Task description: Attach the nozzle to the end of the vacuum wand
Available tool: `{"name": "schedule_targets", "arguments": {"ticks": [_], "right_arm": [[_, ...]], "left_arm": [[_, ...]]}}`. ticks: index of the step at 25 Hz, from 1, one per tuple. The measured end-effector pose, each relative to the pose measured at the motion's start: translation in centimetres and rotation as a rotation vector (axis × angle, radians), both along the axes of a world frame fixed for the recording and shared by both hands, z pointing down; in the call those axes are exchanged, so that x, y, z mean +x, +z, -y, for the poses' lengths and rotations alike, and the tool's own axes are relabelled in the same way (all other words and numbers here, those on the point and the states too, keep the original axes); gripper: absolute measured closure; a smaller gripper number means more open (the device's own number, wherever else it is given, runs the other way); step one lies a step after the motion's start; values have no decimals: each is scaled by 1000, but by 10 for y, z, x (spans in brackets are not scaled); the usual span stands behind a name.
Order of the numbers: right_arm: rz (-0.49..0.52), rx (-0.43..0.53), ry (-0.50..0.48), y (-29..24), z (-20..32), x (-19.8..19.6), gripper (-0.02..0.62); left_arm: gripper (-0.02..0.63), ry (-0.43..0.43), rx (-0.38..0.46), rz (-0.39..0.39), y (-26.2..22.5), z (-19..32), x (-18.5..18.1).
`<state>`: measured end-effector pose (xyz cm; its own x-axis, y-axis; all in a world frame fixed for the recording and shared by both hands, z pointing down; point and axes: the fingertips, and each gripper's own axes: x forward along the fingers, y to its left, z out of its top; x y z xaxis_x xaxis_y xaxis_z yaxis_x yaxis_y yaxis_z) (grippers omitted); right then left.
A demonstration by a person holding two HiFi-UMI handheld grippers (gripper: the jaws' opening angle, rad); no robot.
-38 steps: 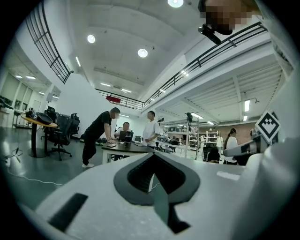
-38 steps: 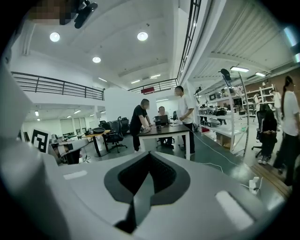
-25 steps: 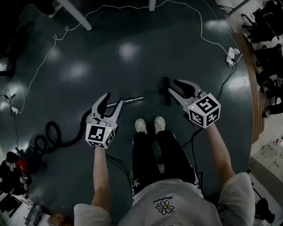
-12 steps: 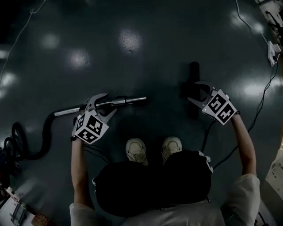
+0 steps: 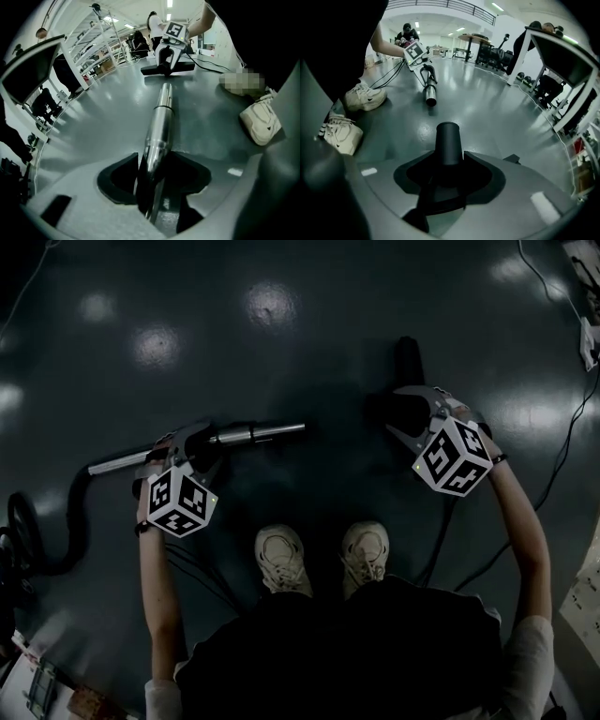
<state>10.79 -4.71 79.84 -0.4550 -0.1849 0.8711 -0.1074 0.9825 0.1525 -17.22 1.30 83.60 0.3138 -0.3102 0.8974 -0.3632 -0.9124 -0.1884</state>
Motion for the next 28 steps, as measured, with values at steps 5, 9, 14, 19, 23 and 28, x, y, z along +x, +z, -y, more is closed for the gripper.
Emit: {"name": "schedule_targets", "arguments": {"ticks": [5, 9, 14, 19, 23, 28], "right_arm": [[31, 6, -99, -2, -20, -35, 397], [70, 23, -103, -4, -19, -56, 397], [45, 59, -164, -1, -24, -77, 397], [-10, 92, -227, 1, -22, -97, 397], [48, 77, -201, -4, -24, -104, 398], [53, 88, -179, -16, -19, -99, 399]], "left_arm": [[391, -10, -102, 2, 4, 2, 0], [388, 26, -207, -6, 7, 4, 1], [405, 69, -195, -9, 8, -1, 0], [410, 70, -191, -55, -11, 5, 2], [411, 82, -167, -84, -22, 3, 7], [413, 89, -165, -89, -29, 9, 17]]}}
